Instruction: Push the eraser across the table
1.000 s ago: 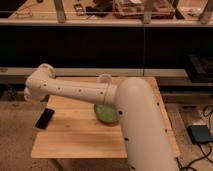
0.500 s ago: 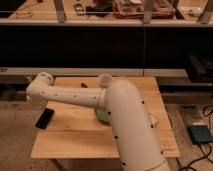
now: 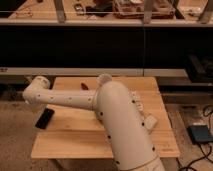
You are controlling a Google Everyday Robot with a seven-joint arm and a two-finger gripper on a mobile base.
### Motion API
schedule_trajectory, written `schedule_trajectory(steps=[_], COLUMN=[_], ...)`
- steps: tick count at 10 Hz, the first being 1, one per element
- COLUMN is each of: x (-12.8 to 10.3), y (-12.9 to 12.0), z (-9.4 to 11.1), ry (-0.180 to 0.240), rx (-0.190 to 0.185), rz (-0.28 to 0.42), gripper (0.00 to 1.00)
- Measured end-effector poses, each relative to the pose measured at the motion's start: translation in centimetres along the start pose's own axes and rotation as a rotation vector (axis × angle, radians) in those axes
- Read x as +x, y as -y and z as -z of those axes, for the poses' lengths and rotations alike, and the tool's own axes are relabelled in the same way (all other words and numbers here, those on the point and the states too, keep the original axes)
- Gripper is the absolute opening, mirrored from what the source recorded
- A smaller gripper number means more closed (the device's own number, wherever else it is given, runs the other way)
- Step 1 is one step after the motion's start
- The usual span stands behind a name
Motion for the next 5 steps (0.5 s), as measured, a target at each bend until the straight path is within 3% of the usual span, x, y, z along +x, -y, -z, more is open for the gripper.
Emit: schedule_trajectory(steps=[5], x=[-0.9], y=[-2.0], z=[-1.6], ry=[0.048], rx=[-0.066], rz=[0.057], gripper=[0.0])
